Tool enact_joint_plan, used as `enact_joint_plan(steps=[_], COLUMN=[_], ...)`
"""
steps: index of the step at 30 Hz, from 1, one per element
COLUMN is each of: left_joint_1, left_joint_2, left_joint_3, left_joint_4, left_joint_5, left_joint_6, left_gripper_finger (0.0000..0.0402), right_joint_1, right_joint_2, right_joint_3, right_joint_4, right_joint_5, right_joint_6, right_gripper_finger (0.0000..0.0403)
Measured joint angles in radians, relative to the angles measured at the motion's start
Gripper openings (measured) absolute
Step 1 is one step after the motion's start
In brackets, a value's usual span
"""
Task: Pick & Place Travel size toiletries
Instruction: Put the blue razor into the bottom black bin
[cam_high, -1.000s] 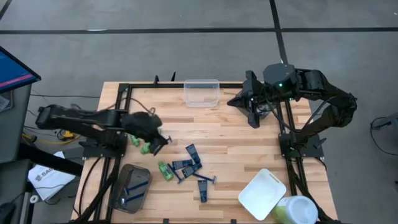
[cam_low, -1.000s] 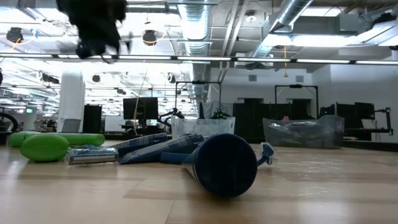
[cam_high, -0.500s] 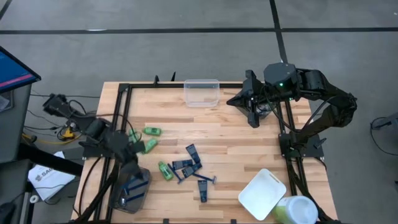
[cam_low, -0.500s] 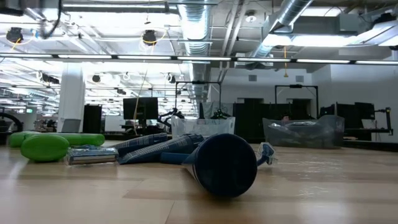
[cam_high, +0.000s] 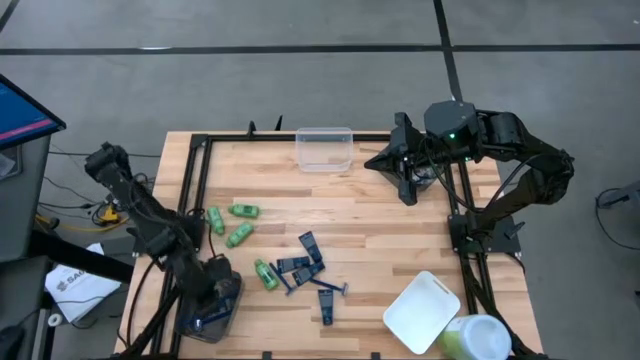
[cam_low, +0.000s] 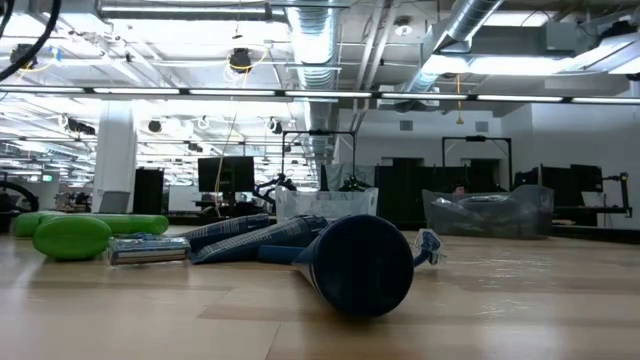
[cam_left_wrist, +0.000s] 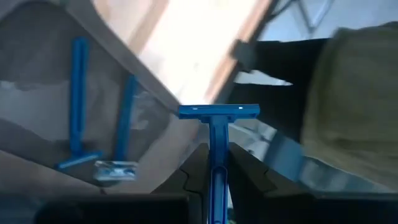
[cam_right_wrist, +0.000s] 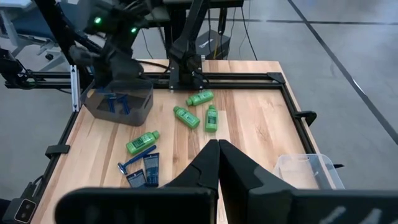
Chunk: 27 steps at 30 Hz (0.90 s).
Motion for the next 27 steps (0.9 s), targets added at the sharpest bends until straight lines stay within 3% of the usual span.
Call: enact_joint_plan(steps=[14, 27], left_joint_1=[-0.030, -0.030], left_joint_2=[0.285, 0.305], left_joint_3=[0.000, -0.006], left_joint_4=[-0.001, -0.005], left_joint_5=[-0.039, -0.060], left_joint_6=[-0.023, -0.044], left_gripper_finger=[0.0031, 0.0052], right_joint_1=[0.000, 0.000], right_joint_2=[0.000, 0.000], right_joint_3=[0.000, 0.000], right_joint_4=[0.000, 0.000], right_joint_5=[0.000, 0.000], right_joint_6=[0.008, 0.008], right_gripper_finger=[0.0000, 0.0000])
